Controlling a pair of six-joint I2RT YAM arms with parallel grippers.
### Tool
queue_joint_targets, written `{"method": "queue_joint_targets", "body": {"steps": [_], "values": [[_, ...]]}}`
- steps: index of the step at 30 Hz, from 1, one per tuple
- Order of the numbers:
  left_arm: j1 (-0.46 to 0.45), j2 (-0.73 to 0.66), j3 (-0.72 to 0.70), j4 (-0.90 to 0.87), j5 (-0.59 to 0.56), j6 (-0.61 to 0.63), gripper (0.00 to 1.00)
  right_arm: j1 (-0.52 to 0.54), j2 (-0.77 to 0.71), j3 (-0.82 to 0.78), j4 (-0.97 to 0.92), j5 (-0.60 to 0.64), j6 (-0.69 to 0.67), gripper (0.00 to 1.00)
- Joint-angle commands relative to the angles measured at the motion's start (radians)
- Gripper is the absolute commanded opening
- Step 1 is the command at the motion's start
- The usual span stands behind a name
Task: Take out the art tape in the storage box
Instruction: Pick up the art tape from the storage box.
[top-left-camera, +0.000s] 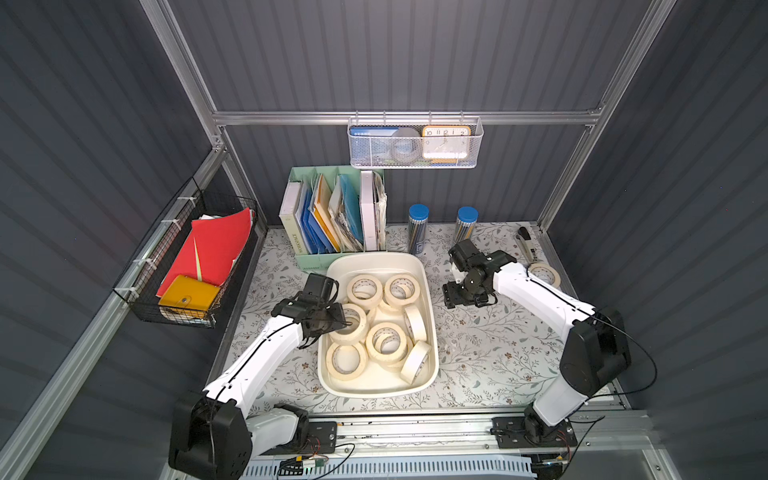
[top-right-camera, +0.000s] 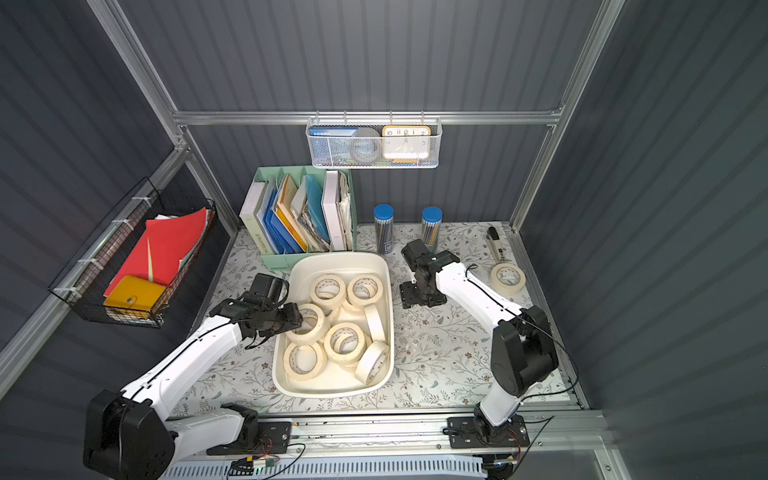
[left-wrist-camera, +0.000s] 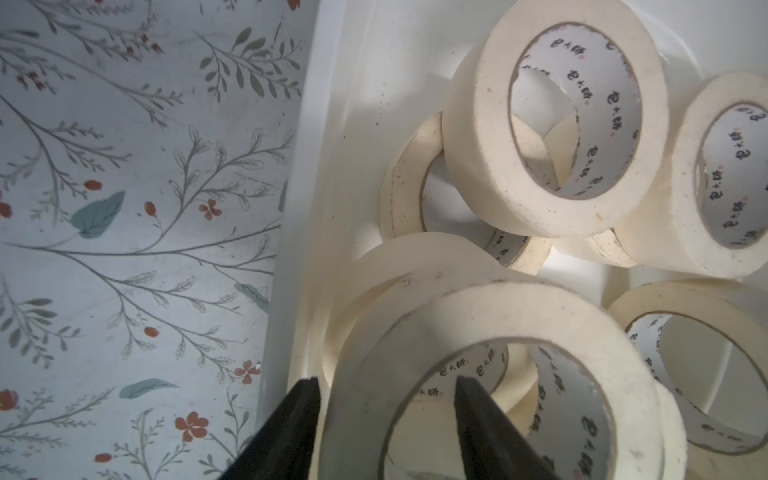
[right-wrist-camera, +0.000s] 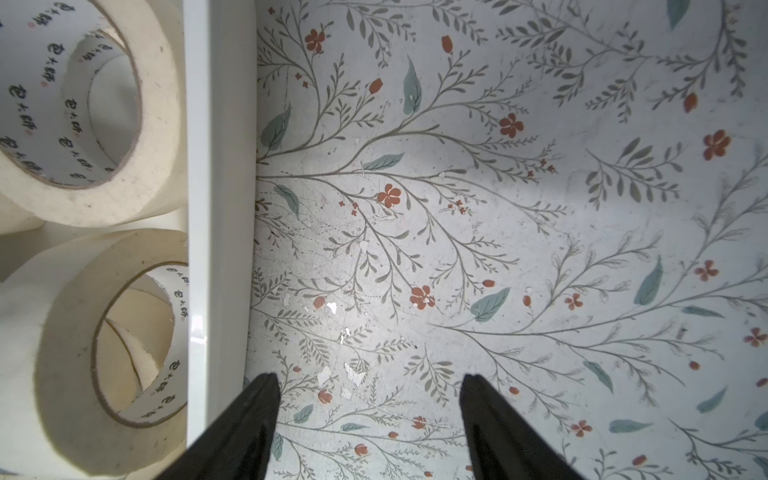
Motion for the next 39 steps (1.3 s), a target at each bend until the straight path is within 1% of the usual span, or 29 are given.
{"method": "queue_joint_targets", "body": {"steps": [1,4,5,7,9,10,12,14,16,19,22,26,32,35,37,39], "values": [[0.005,0.018,-0.010,0.043,0.027,-0.005,0.45,0.008,-0.001,0.006,-0.025,0.002,-0.002,0.75],[0.005,0.025,0.029,0.035,0.019,0.004,0.30,0.027,-0.015,0.007,-0.039,0.006,0.008,0.75],[0.005,0.028,0.048,0.030,0.014,0.009,0.27,0.044,-0.021,0.014,-0.044,0.005,0.012,0.74],[0.005,0.039,0.097,0.027,0.012,0.024,0.21,0.091,-0.034,0.036,-0.050,-0.007,0.023,0.75],[0.005,0.059,0.144,0.032,0.001,0.055,0.17,0.143,-0.036,0.078,-0.057,-0.016,0.034,0.75],[0.004,0.072,0.168,0.039,-0.011,0.064,0.17,0.171,-0.036,0.105,-0.062,-0.016,0.040,0.74],[0.002,0.099,0.205,0.058,0.009,0.074,0.16,0.214,-0.034,0.154,-0.056,-0.022,0.058,0.75],[-0.006,0.132,0.237,0.073,0.017,0.082,0.15,0.248,-0.028,0.196,-0.019,-0.062,0.078,0.75],[-0.030,0.164,0.272,0.083,0.005,0.088,0.15,0.278,-0.013,0.222,0.063,-0.115,0.100,0.74],[-0.064,0.196,0.304,0.106,0.008,0.089,0.15,0.306,0.022,0.249,0.189,-0.158,0.137,0.74],[-0.085,0.207,0.324,0.116,0.000,0.077,0.15,0.312,0.079,0.312,0.239,-0.164,0.161,0.74],[-0.102,0.200,0.334,0.132,-0.007,0.069,0.15,0.315,0.167,0.397,0.236,-0.167,0.152,0.73],[-0.117,0.197,0.339,0.142,-0.013,0.064,0.15,0.315,0.302,0.524,0.150,-0.134,0.132,0.71],[-0.119,0.194,0.340,0.141,-0.013,0.067,0.16,0.315,0.328,0.540,0.135,-0.103,0.129,0.65],[-0.119,0.191,0.340,0.141,-0.013,0.070,0.17,0.315,0.333,0.545,0.126,-0.088,0.128,0.49],[-0.120,0.189,0.340,0.140,-0.014,0.073,0.24,0.316,0.329,0.545,0.122,-0.065,0.131,0.21]]}}
